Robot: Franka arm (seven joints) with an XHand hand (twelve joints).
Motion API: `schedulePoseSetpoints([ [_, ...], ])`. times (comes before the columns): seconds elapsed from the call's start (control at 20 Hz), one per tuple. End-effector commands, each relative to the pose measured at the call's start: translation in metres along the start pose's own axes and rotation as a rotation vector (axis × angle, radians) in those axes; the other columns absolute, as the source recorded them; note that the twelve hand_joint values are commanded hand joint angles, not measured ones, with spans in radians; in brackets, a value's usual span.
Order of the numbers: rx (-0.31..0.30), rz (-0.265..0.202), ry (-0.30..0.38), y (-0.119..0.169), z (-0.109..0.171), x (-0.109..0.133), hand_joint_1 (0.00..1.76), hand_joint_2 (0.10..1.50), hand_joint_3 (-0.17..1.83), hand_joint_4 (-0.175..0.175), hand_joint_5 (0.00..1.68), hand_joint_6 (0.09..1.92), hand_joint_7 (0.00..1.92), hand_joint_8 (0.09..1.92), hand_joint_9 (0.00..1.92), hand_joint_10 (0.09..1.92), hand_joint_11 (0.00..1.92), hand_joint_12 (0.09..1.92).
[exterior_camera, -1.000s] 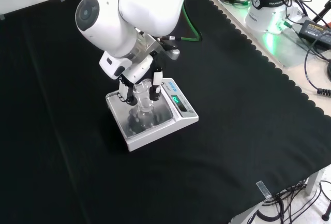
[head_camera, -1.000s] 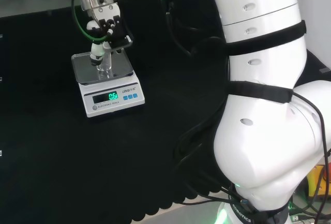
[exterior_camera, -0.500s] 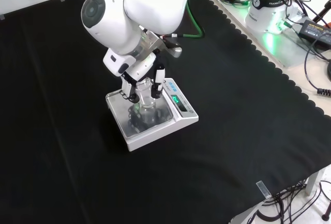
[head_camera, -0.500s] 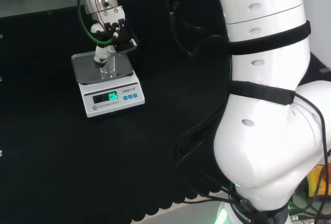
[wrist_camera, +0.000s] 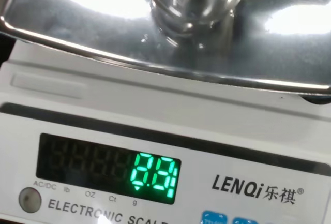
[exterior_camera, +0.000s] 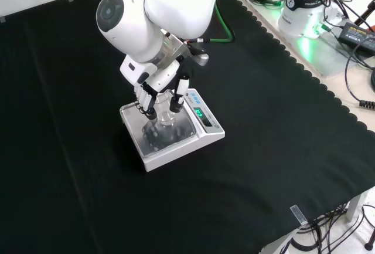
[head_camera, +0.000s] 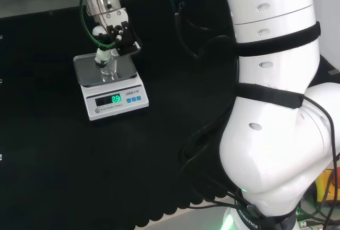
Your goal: Put the beaker on the electronic balance.
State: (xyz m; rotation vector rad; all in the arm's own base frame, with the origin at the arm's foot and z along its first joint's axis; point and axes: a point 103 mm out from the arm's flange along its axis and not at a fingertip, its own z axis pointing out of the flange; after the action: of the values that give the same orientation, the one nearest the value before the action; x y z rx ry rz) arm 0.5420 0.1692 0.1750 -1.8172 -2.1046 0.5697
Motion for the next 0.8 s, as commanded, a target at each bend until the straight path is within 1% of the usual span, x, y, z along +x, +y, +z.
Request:
schedulePoseSetpoints([
  [0.05, -0.011, -0.008, -0.013, -0.002, -0.009, 0.008, 0.84, 1.13, -0.17, -0.175, 0.36, 0.23, 0.23, 0.81, 0.32, 0.83, 0.51, 1.29],
  [0.15, -0.013, -0.012, -0.020, -0.004, -0.016, 0.013, 0.81, 1.09, -0.17, -0.175, 0.30, 0.12, 0.10, 0.81, 0.21, 0.87, 0.43, 1.34],
  [0.25, -0.018, -0.018, -0.035, -0.006, -0.023, 0.019, 0.78, 1.06, -0.17, -0.175, 0.26, 0.09, 0.03, 0.79, 0.15, 0.89, 0.39, 1.36],
  [0.45, -0.020, -0.028, -0.058, -0.009, -0.034, 0.031, 0.74, 1.01, -0.17, -0.175, 0.22, 0.09, 0.00, 0.68, 0.08, 0.92, 0.34, 1.38],
  [0.6, -0.037, -0.030, -0.063, -0.014, -0.046, 0.036, 0.72, 0.99, -0.17, -0.175, 0.17, 0.09, 0.00, 0.56, 0.02, 0.92, 0.30, 1.40],
  [0.8, -0.051, -0.031, -0.067, -0.023, -0.062, 0.040, 0.70, 0.98, -0.17, -0.175, 0.14, 0.09, 0.00, 0.43, 0.00, 0.90, 0.27, 1.42],
])
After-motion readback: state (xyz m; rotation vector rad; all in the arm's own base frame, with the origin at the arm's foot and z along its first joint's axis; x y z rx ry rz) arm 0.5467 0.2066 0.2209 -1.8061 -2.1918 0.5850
